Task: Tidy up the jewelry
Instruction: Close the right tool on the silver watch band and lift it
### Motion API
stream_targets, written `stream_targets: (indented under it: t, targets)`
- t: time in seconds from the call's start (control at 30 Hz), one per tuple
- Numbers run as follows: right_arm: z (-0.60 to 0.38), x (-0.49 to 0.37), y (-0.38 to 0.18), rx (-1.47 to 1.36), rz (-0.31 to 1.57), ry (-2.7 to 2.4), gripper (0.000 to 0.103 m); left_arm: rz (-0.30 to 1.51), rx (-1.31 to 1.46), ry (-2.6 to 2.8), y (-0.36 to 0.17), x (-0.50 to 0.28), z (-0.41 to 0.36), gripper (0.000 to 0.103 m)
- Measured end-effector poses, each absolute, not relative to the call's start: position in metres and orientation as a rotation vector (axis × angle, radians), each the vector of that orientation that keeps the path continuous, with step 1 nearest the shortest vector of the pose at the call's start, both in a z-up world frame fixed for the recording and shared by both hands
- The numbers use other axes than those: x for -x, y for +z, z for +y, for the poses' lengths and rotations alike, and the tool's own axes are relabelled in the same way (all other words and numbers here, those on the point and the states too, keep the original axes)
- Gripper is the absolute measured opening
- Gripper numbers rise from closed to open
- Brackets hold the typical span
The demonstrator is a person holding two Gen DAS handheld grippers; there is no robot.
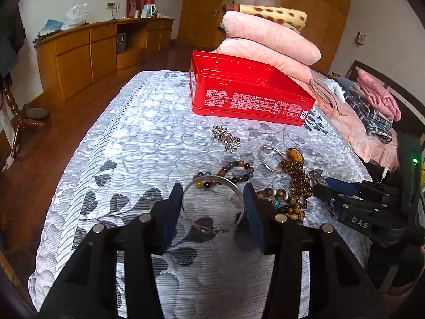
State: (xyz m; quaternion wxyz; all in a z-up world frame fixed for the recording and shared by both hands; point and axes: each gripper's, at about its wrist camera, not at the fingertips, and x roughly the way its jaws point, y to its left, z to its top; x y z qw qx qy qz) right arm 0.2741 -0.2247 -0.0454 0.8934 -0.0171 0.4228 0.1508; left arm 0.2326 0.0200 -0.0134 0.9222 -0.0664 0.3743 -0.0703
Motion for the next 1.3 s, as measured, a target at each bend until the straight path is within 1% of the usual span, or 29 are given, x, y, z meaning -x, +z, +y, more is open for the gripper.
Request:
stream_targets:
  t: [0.27, 0.53, 0.77, 1.03, 1.1, 1.13, 1.3]
  targets:
    - [-0.246, -0.259, -0.038, -0.041, 0.868, 0.33, 0.032, 0.76, 0.138, -0.154, -0.01, -0.228, 0.016, 0.045]
    - [-0.259, -0.254, -0.014, -0.057, 0.813, 0.322, 0.032, 0.736, 0.13, -0.18, -0.002, -0.228, 0.006, 0.045]
    - [-0.252, -0.262, -0.039, -0.048, 0.882, 0.323, 0.032, 0.741, 0.124, -0.194, -0.002, -0.23, 0.0, 0.045]
    - [-0.247, -0.265, -0.051, -0.017, 0.92, 0.308, 0.034, 0.751, 0.128, -0.188, -0.006, -0.234, 0.002, 0.045]
    - [-0.245, -0.264, -0.051, -0.002, 0.906, 0.304, 0.034, 0.756, 0.127, -0.19, -0.008, -0.234, 0.002, 0.045]
    - [-0.245, -0.264, -0.051, 0.001, 0.906, 0.302, 0.032, 0.759, 0.127, -0.191, -0.009, -0.235, 0.002, 0.045]
    - [-0.247, -0.264, -0.048, -0.018, 0.901, 0.302, 0.032, 0.758, 0.128, -0.192, -0.01, -0.236, 0.002, 0.045]
